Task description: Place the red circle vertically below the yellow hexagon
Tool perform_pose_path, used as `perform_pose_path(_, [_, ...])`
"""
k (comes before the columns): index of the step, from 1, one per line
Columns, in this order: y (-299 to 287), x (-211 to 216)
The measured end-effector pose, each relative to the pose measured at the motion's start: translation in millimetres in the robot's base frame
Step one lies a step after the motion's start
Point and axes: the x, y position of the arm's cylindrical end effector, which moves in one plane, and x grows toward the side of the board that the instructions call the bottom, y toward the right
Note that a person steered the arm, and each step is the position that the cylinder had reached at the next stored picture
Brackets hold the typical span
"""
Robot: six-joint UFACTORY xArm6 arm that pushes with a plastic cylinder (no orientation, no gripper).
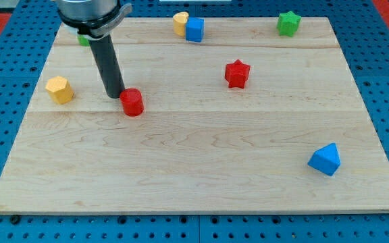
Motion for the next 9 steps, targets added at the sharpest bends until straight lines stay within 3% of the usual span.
perform_pose_path(1, [46, 12])
perform_pose_path(3, [-3, 105])
perform_pose_path(4, [-7, 129])
perform_pose_path(5, [0, 99])
perform_pose_path(6, [-31, 86])
perform_pose_path(7, [25, 62])
perform_pose_path(8, [25, 84])
perform_pose_path(9, [-14, 101])
